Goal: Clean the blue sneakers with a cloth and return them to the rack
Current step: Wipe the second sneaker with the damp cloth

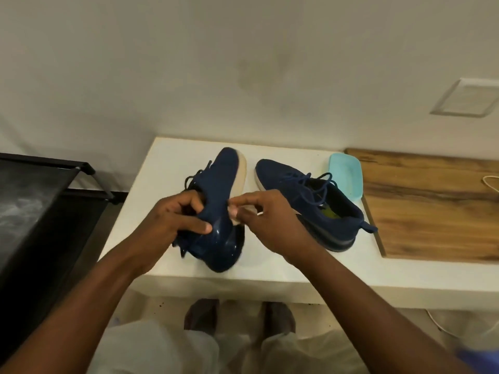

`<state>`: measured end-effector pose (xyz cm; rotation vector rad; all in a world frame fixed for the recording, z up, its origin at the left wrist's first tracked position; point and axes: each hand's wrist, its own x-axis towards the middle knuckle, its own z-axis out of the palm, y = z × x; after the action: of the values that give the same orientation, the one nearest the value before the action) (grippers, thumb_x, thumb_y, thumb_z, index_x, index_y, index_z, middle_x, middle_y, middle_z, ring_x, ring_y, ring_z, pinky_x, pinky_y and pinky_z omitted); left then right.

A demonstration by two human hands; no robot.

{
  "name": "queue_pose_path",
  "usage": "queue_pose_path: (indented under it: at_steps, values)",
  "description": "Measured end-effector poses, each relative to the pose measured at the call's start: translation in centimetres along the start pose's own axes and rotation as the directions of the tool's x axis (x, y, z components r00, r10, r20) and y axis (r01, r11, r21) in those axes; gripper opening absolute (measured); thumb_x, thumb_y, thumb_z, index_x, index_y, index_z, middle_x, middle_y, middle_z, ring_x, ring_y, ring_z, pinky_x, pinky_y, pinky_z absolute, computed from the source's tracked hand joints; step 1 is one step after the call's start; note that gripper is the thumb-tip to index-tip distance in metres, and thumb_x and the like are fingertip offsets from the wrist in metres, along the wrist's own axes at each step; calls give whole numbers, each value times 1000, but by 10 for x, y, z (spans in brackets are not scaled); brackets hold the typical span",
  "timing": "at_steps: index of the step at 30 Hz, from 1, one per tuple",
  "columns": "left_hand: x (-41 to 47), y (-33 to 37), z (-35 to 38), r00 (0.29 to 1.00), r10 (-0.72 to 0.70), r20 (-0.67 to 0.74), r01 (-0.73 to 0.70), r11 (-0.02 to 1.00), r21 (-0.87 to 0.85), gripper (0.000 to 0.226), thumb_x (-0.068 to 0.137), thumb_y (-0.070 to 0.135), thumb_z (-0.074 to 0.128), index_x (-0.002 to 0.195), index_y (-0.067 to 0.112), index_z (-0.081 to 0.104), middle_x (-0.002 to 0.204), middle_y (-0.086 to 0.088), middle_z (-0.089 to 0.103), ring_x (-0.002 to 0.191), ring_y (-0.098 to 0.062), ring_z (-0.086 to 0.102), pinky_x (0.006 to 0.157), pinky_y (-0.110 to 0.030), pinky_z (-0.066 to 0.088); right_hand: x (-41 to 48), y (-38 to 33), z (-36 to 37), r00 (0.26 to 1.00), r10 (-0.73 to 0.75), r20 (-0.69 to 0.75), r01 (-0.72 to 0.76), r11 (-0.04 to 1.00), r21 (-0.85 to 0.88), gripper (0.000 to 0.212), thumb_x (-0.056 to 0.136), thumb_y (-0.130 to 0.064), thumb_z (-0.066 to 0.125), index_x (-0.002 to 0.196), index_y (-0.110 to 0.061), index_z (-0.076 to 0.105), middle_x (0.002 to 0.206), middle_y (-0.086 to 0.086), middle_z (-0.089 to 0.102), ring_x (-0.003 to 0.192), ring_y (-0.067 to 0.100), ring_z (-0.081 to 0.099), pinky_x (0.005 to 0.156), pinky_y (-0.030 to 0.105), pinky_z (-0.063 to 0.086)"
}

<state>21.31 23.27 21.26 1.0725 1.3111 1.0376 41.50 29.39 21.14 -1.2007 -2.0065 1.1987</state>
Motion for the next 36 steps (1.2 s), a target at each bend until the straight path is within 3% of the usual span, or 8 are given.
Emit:
queue_pose_path:
  at_steps: [4,6,10,15,18,25,31,36]
  values:
    - [9,-14,-13,995,-22,-93,8,989,-146,48,86,-19,54,53,15,58,130,1,70,116,-20,69,92,-37,59,-26,2,32,983,-103,151,131,973,-188,21,87,-11,70,105,-19,76,102,-3,72,89,8,63,83,23,52]
    - [11,-20,-12,995,-48,-91,40,995,-90,46,93,-12,55,57,17,62,126,3,72,111,-22,71,83,-31,60,-26,4,45,987,-110,120,134,968,-211,24,88,-10,69,109,-19,74,105,0,69,93,13,62,86,30,52]
    - [14,-20,-15,960,-186,-210,176,982,-66,16,98,9,57,103,20,68,114,-7,75,101,-30,71,70,-35,55,-19,4,59,984,-174,28,176,971,-161,20,91,-14,67,110,-16,72,105,1,68,94,13,61,87,27,51]
    - [17,-6,-5,925,-298,-235,296,954,-44,50,93,56,58,123,17,64,112,-5,74,101,-27,71,93,-44,56,-11,11,66,958,-261,-118,239,955,-174,16,95,-15,60,108,-15,70,103,2,65,94,14,60,84,28,51]
    - [21,-6,7,928,-148,-341,226,953,202,48,93,52,62,128,19,62,109,-3,72,98,-24,69,94,-46,55,13,21,63,937,-284,-203,221,933,-284,16,95,-10,54,101,-14,68,97,3,62,89,18,58,79,32,51]
    - [18,-11,-8,859,-422,-289,433,901,-30,41,94,35,67,129,15,56,114,-11,68,102,-33,65,96,-47,52,57,28,46,906,-111,-408,44,984,-170,14,97,-13,55,103,-19,66,101,-7,61,90,0,56,78,12,43]
    - [16,-18,-19,821,-481,-308,388,865,-317,57,74,51,82,119,18,68,108,-8,76,102,-33,70,100,-51,52,-1,5,72,962,-265,-68,235,928,-290,18,90,-6,66,106,-11,72,104,7,66,94,11,62,85,22,51]
    - [26,-16,-16,831,-429,-354,352,898,-263,38,83,31,81,114,13,70,95,-9,78,84,-28,74,69,-34,56,2,-19,64,942,-324,88,330,841,-428,10,87,-3,66,89,-7,75,88,13,70,82,27,63,77,40,55]
